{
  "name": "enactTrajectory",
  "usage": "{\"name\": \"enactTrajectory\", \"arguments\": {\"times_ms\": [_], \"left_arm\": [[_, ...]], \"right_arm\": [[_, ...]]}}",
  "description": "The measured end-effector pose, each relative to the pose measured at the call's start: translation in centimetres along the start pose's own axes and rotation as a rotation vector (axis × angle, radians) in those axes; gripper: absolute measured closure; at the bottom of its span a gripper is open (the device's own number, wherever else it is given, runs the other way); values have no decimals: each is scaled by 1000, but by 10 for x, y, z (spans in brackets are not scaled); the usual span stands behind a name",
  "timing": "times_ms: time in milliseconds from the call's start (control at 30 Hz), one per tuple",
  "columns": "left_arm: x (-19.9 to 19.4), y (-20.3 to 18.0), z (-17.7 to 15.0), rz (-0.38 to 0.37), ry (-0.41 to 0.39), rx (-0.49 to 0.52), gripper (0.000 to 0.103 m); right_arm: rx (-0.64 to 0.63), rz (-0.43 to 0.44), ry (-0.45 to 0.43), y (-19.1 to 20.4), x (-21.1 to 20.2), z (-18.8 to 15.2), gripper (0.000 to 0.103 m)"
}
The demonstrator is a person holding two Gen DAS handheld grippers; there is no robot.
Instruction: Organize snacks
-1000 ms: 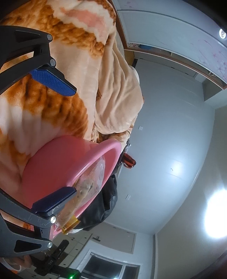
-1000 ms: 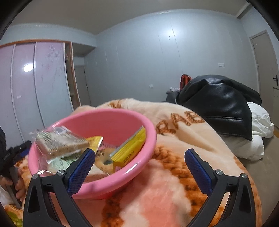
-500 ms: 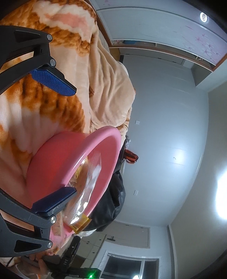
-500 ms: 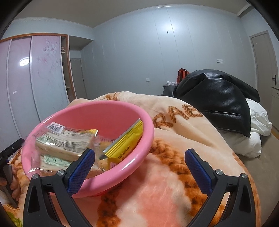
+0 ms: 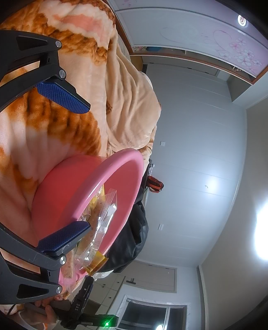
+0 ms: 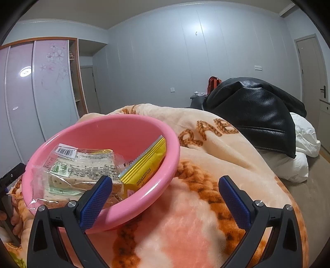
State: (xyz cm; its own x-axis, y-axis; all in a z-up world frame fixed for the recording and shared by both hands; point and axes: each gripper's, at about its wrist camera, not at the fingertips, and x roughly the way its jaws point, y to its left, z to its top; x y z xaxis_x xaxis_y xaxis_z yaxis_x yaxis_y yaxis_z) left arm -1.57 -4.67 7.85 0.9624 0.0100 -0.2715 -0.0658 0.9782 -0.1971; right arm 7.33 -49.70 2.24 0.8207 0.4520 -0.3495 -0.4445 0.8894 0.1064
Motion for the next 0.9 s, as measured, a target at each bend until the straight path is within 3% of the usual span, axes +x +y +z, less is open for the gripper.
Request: {"name": "enactTrajectory", "arguments": {"times_ms": [467,900], "left_arm": [[-4,-5,-2,23,-10,20,0],[-4,-4,-2,18,-5,9,0]], "right_arm": [[-2,-3,2,2,0,-1,0],[39,-18,71,-6,7,-2,0]]}}
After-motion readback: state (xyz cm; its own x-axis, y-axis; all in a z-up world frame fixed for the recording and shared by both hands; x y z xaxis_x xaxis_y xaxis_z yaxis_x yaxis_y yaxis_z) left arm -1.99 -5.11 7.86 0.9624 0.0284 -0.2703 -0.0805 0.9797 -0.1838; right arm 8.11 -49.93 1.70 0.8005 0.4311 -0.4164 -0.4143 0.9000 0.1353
